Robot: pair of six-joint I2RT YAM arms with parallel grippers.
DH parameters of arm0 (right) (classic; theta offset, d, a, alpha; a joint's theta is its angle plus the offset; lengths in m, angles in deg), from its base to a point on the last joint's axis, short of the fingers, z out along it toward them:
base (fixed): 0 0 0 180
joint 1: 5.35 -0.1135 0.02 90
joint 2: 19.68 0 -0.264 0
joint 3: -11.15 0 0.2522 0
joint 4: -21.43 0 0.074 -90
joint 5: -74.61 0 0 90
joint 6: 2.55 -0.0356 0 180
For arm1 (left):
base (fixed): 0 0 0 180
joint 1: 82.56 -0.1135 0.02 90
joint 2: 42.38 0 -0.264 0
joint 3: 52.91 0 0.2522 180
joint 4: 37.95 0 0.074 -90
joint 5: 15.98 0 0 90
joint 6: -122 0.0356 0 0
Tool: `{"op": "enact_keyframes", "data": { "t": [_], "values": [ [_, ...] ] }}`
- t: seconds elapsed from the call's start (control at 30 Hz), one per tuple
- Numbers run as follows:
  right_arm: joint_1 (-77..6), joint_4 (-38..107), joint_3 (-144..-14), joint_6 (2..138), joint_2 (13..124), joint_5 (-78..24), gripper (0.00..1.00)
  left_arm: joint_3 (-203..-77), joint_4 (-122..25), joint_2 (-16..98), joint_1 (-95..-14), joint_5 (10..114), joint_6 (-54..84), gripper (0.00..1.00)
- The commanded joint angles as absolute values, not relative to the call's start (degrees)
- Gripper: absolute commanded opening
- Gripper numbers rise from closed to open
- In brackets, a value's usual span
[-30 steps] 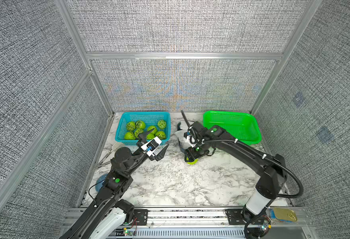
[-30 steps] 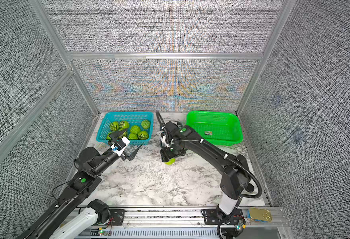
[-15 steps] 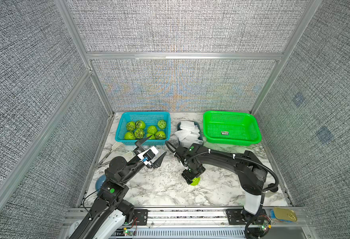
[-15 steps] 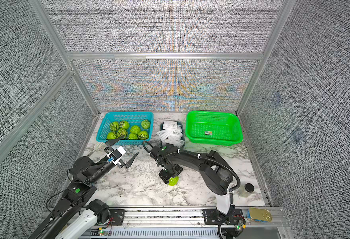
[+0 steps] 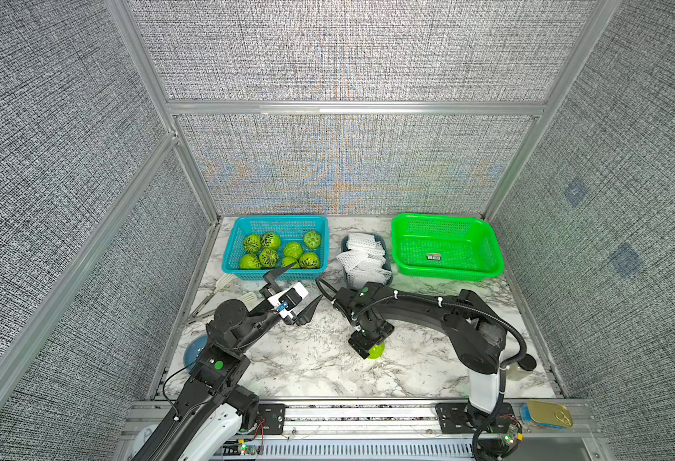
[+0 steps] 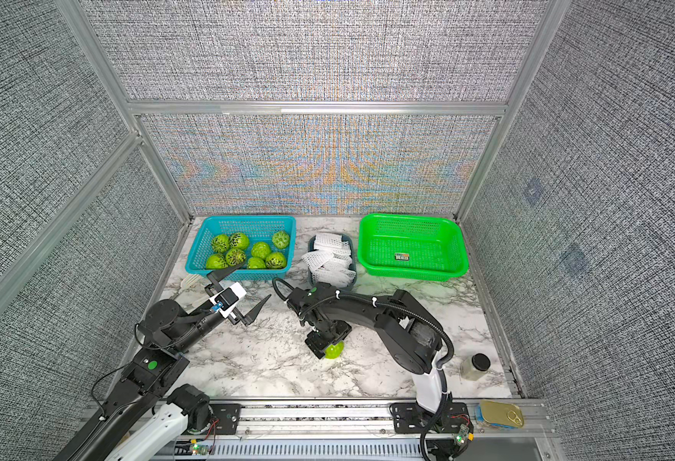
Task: Sleeve custard apples in foam nets
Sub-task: Place the custard apple at the center of the board.
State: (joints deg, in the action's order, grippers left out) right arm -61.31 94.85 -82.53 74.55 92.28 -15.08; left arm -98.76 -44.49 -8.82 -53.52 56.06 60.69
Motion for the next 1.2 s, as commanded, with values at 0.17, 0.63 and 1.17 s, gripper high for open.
{"op": "enact_keyframes", "data": {
  "t": [0.17,0.63,1.17],
  "values": [
    [-62.3,93.4,-83.9,74.6,91.4,-15.4,0.86,-99.1,-43.4,-8.5,-53.6,55.4,60.3,0.99],
    [-63.4,93.4,-84.4,73.2,90.2,-14.8,0.89,-98.8,-43.6,-9.8,-53.6,54.9,59.9,0.99],
    [-64.1,92.4,-83.9,71.5,89.7,-11.8,0.89,-99.0,-43.8,-10.5,-53.6,53.7,59.0,0.99]
  ]
}}
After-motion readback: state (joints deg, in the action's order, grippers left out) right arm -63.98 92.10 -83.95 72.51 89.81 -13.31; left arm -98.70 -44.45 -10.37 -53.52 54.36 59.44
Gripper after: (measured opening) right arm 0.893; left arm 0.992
